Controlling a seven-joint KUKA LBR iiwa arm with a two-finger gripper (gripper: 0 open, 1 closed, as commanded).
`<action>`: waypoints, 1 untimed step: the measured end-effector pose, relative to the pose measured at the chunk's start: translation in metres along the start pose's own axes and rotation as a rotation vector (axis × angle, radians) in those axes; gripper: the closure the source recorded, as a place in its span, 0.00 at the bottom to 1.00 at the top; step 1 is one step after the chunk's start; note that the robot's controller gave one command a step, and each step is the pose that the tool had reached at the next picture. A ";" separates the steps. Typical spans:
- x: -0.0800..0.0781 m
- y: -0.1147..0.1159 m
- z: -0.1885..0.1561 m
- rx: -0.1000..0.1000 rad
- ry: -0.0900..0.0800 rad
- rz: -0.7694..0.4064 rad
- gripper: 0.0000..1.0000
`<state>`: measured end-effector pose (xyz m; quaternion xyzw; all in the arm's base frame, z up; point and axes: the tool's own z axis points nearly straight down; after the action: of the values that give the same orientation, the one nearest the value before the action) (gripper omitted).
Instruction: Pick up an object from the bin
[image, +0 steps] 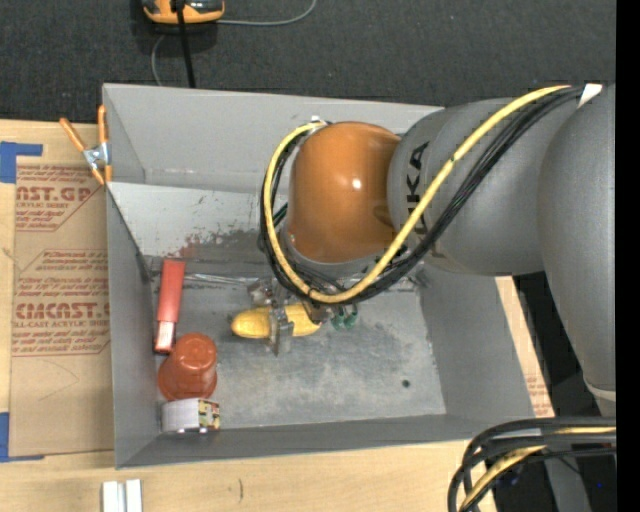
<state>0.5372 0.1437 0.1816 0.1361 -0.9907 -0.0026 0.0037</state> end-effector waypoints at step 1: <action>0.000 0.000 0.000 0.000 0.000 0.000 1.00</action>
Offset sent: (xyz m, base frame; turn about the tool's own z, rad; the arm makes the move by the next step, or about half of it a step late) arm -0.0010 -0.0089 0.1660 0.0153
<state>0.5371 0.1437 0.1816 0.1361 -0.9907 -0.0026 0.0039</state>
